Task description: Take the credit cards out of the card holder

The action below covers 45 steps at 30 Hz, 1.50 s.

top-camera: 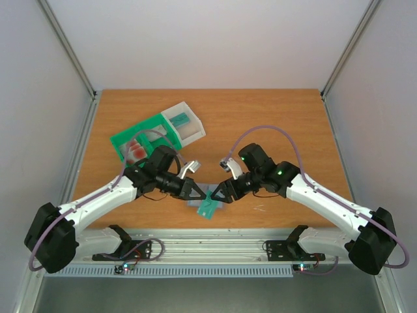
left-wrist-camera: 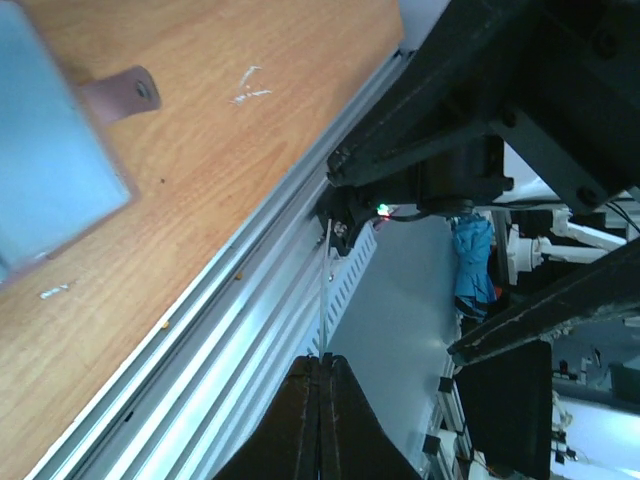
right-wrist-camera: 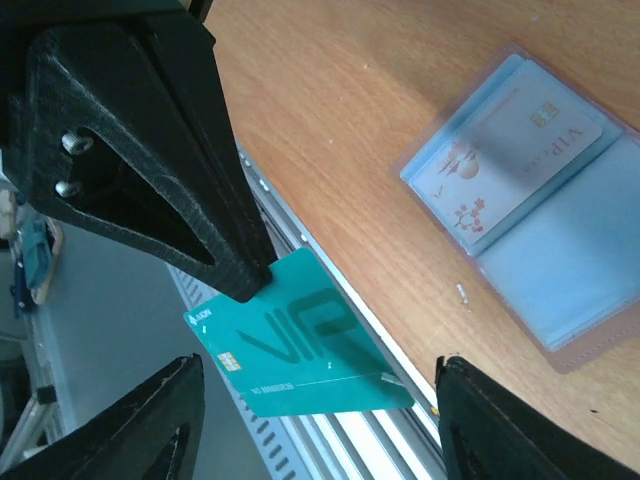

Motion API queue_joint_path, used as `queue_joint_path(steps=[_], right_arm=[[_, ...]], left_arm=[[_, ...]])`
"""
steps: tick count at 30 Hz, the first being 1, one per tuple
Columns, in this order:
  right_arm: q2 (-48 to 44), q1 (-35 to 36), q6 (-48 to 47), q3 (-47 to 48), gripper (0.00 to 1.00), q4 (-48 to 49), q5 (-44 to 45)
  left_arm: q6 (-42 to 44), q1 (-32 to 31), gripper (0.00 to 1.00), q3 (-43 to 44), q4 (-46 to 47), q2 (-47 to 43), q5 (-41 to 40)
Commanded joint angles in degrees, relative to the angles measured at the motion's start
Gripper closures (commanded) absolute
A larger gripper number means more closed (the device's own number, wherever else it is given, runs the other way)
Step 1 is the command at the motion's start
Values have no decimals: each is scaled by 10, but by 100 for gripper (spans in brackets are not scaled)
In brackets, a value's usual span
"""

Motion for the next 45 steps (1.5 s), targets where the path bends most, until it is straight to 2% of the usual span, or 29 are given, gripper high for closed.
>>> queue_joint_path(steps=[1, 4, 8, 13, 17, 19, 20, 26, 27, 31, 35, 38, 41, 45], right_arm=[[2, -4, -24, 23, 34, -46, 5], [11, -4, -27, 21, 33, -47, -11], [17, -4, -26, 17, 43, -35, -52], [17, -4, -22, 8, 65, -15, -81], [15, -4, -10, -2, 91, 7, -99], [14, -5, -1, -5, 98, 17, -105], [14, -5, 7, -6, 99, 22, -110], [-14, -5, 59, -29, 99, 82, -122], [-18, -5, 67, -31, 99, 89, -125], [-34, -4, 115, -34, 99, 115, -112], [-50, -5, 158, -35, 99, 133, -69], [-59, -6, 181, -31, 99, 133, -5], [-68, -6, 212, -28, 99, 147, 44], [-87, -6, 264, -38, 99, 191, 82]], left_arm=[[16, -6, 100, 15, 23, 5, 43], [16, -8, 100, 18, 31, 9, 57], [22, -9, 100, 23, 33, 11, 67], [29, -8, 100, 21, 40, 9, 74], [33, -8, 100, 20, 41, 10, 64], [30, -8, 99, 23, 42, 11, 48], [25, -8, 99, 25, 44, 10, 41], [-36, -8, 85, 30, 92, -16, 3], [-46, -8, 80, 33, 95, -22, -6], [-78, -8, 45, 44, 76, -53, -72], [-100, -7, 27, 48, 33, -97, -181], [-108, -7, 10, 42, 7, -140, -257], [-118, -7, 5, 33, 0, -174, -284], [-158, -7, 6, 13, 14, -199, -292]])
